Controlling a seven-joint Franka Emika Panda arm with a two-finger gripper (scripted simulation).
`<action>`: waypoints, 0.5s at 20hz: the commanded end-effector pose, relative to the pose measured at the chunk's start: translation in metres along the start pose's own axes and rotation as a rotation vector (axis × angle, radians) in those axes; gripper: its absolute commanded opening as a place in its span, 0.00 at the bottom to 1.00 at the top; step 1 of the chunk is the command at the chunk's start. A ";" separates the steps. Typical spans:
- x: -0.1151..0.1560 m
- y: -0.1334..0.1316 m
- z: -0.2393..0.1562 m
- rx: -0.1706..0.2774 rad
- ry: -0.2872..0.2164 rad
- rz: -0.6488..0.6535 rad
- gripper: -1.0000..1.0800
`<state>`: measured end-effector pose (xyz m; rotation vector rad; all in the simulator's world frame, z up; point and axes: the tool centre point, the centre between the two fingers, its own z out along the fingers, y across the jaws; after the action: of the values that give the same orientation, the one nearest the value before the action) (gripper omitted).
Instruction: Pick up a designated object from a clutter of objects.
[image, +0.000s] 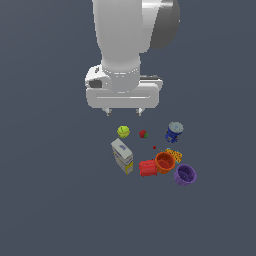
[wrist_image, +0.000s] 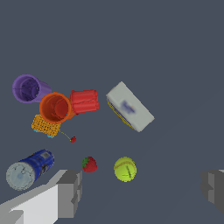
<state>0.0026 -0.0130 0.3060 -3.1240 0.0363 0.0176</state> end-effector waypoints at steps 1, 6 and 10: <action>0.000 0.000 0.000 0.000 0.000 0.000 0.62; -0.003 -0.006 0.008 0.004 -0.025 -0.005 0.62; -0.004 -0.007 0.009 0.005 -0.031 -0.007 0.62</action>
<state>-0.0011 -0.0053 0.2970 -3.1183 0.0250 0.0646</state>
